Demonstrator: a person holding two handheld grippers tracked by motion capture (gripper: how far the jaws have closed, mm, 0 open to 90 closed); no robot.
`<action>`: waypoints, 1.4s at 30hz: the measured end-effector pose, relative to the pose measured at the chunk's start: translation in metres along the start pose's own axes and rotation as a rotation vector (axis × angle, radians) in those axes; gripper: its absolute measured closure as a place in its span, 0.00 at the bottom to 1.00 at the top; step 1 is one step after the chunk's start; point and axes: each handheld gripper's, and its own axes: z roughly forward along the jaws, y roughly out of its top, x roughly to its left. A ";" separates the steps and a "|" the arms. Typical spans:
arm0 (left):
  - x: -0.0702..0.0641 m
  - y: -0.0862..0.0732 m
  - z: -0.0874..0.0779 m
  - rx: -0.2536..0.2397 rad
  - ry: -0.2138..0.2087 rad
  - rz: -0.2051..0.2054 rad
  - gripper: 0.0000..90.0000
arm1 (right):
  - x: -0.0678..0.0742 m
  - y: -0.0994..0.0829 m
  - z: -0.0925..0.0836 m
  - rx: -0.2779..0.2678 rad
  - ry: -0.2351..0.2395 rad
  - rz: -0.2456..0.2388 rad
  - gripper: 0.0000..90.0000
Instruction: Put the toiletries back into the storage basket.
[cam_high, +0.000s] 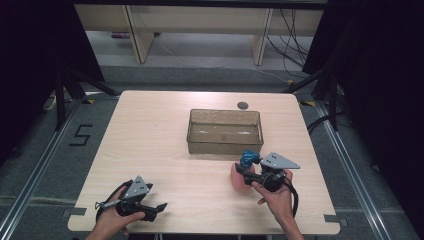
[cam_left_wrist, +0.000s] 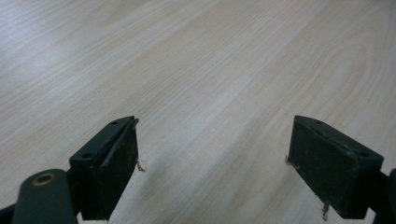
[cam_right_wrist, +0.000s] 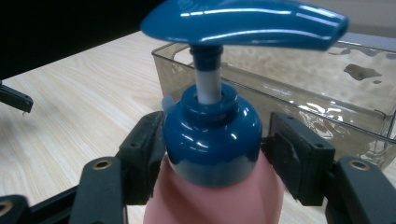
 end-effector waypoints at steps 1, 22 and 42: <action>0.000 0.000 0.000 -0.004 -0.001 -0.001 0.17 | 0.000 0.000 0.000 0.000 0.000 0.000 0.45; -0.001 -0.001 -0.002 -0.008 0.002 -0.002 0.17 | 0.013 0.008 -0.004 -0.002 -0.047 -0.022 0.59; -0.001 -0.001 -0.002 -0.008 0.004 0.000 0.17 | 0.015 0.017 -0.007 -0.008 -0.055 -0.037 0.59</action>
